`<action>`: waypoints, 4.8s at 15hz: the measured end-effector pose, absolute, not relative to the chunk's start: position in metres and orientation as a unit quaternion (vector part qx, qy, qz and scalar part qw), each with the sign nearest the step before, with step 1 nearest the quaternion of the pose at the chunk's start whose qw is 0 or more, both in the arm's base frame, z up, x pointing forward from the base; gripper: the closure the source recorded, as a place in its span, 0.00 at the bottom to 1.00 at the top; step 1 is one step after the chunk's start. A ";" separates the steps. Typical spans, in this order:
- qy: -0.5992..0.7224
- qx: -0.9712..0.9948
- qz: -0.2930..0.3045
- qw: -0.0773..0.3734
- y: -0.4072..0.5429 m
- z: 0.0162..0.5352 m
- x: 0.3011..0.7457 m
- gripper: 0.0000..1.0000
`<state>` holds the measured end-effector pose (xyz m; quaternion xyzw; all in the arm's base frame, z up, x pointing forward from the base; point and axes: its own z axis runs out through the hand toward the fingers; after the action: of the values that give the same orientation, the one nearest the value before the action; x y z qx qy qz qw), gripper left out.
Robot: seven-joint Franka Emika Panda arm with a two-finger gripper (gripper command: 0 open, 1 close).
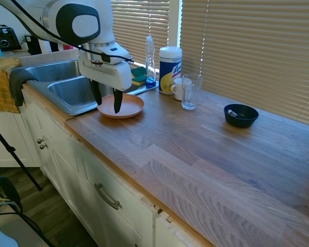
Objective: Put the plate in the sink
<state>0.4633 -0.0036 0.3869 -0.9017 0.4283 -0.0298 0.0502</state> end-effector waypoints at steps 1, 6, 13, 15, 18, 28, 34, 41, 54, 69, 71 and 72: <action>0.434 -0.899 -0.024 0.057 -0.010 0.382 0.476 0.00; 0.453 -0.887 0.008 0.087 -0.024 0.340 0.539 0.00; 0.473 -0.873 0.034 0.117 -0.023 0.322 0.576 1.00; 0.470 -0.874 0.040 0.117 -0.023 0.320 0.575 1.00; 0.465 -0.876 0.050 0.117 -0.023 0.318 0.573 1.00; 0.456 -0.877 0.070 0.136 -0.037 0.310 0.573 1.00; 0.443 -0.877 0.086 0.167 -0.048 0.306 0.569 1.00; 0.399 -0.884 0.105 0.220 -0.053 0.323 0.563 1.00; 0.345 -0.925 0.054 0.148 0.176 0.428 0.601 1.00; 0.342 -0.933 0.101 0.052 0.268 0.255 0.690 0.00; 0.342 -0.933 0.099 0.049 0.271 0.252 0.691 0.00; 0.341 -0.934 0.098 0.048 0.272 0.252 0.691 0.00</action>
<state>0.6915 0.2719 0.2522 -0.9337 0.3412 0.0976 0.0479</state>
